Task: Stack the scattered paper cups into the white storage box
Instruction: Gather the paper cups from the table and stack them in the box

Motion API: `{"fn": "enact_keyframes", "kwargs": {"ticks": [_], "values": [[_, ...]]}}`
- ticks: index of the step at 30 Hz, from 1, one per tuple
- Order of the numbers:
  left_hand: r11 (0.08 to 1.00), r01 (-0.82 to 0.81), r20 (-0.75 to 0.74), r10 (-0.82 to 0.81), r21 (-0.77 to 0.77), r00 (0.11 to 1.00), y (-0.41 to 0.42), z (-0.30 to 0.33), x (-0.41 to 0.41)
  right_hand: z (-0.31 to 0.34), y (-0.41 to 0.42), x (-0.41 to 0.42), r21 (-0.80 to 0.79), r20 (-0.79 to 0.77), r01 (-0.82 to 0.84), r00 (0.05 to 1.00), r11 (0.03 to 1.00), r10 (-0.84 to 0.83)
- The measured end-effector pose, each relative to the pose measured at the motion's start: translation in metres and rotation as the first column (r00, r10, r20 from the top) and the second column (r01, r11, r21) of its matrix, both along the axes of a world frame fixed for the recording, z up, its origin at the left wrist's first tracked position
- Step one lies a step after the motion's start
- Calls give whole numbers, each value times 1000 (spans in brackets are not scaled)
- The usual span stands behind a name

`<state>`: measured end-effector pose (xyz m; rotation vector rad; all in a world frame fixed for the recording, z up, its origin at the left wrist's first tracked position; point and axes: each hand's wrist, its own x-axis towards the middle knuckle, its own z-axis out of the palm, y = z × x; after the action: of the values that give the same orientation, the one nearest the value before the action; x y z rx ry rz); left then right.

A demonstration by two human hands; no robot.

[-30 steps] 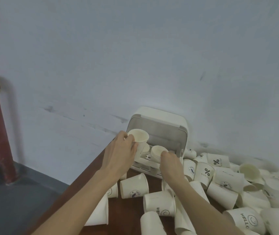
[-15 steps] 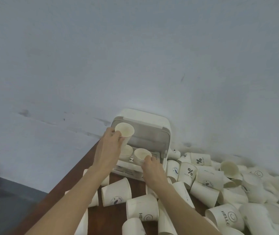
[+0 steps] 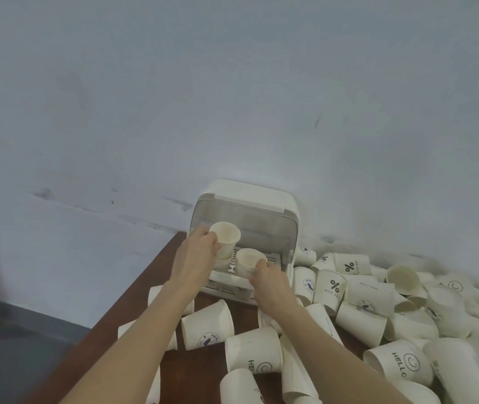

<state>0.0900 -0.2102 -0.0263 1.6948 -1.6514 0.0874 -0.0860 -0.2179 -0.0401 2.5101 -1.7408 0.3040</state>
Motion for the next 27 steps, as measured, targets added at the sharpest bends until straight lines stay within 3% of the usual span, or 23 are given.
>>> {"fn": "enact_keyframes", "kwargs": {"ticks": [6, 13, 23, 27], "values": [[994, -29, 161, 13, 102, 987, -6, -12, 6, 1, -1, 0, -4, -73, -28, 997, 1000, 27], [985, -57, 358, -6, 165, 934, -2, -18, 14, 4, -1, -2, 20, 13, -4, 1000, 1000, 4], [977, -29, 422, -63, 209, 905, -9, -19, 10, 2, -6, 1, 36, 18, 27, 999, 999, -27], [976, -28, 432, -70, 216, 899, -11, -20, 4, -3, -11, 1, 30, -53, 17, 998, 999, -16]]}}
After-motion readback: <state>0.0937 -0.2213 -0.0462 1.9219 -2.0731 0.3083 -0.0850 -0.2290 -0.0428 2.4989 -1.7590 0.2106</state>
